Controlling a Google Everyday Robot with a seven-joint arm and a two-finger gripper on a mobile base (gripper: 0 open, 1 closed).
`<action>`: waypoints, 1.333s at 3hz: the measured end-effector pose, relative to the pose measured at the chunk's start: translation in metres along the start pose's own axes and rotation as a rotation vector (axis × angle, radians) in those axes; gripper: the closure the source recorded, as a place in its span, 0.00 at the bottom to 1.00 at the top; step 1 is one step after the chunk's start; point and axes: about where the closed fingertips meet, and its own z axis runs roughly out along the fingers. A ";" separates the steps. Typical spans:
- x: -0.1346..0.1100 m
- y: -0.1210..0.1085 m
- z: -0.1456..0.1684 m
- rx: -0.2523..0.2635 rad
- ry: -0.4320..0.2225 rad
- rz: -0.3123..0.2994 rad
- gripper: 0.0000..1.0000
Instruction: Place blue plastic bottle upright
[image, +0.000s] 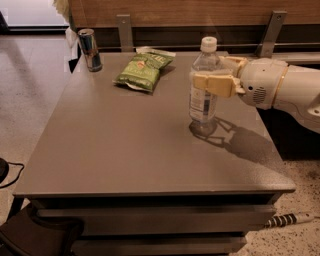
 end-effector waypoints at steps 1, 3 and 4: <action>0.003 0.009 0.002 -0.028 -0.008 -0.001 1.00; 0.017 0.039 -0.001 -0.042 -0.015 -0.002 1.00; 0.034 0.049 0.003 -0.057 -0.019 0.024 1.00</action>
Offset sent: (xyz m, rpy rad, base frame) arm -0.0451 0.0184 -0.0213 0.0199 -0.0149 0.0514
